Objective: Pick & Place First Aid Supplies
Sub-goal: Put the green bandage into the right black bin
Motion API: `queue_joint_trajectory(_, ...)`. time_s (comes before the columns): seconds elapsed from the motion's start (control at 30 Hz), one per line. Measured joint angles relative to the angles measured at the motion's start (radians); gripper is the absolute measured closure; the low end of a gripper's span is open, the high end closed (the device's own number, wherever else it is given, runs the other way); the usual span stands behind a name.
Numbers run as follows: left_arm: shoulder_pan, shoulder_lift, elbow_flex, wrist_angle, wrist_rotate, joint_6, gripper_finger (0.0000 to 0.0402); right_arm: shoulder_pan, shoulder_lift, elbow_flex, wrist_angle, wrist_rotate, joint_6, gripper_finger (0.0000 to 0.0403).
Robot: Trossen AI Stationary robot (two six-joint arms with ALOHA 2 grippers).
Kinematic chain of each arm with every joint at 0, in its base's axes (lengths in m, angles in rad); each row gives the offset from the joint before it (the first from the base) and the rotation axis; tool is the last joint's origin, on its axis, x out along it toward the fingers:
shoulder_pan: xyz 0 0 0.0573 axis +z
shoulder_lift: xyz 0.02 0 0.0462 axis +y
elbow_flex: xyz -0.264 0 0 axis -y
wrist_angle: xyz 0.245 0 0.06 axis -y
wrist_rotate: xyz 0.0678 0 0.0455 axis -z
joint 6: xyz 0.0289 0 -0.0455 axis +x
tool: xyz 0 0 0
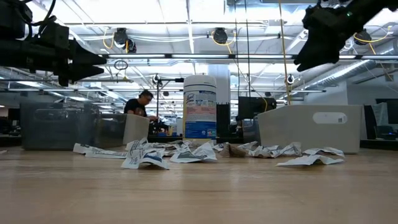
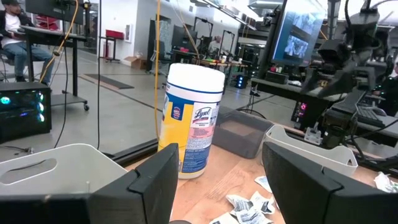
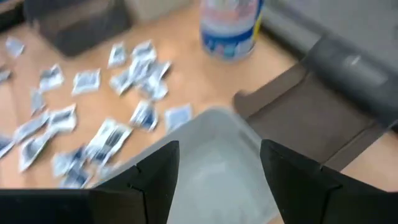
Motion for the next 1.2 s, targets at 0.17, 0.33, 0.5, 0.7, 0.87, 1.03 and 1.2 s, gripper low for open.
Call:
queue_joint_trajectory(0.17,0.000,0.000,0.000,0.000,0.000,0.000,0.0165,0.000,0.110,0.152,-0.203,-0.133,0.004,0.0184)
queue_joint_trajectory(0.33,0.000,0.000,0.000,0.000,0.000,0.000,0.0165,0.014,0.195,0.296,-0.418,-0.233,0.014,0.0184)
queue_joint_trajectory(0.5,0.000,0.000,0.000,0.000,0.000,0.000,0.0165,0.062,0.280,0.442,-0.615,-0.283,0.021,0.0184)
queue_joint_trajectory(0.7,0.000,0.000,0.000,0.000,0.000,0.000,0.0165,0.098,0.364,0.571,-0.806,-0.282,0.083,0.0184)
queue_joint_trajectory(0.87,0.000,0.000,0.000,0.000,0.000,0.000,0.0165,0.129,0.384,0.577,-0.858,-0.286,0.110,0.0184)
queue_joint_trajectory(1.03,0.000,0.000,0.000,0.000,0.000,0.000,0.0165,0.250,0.384,0.577,-0.859,-0.305,0.199,0.0184)
queue_joint_trajectory(1.2,0.000,0.000,0.000,0.000,0.000,0.000,0.0165,0.408,0.390,0.577,-0.859,-0.301,0.324,0.0184)
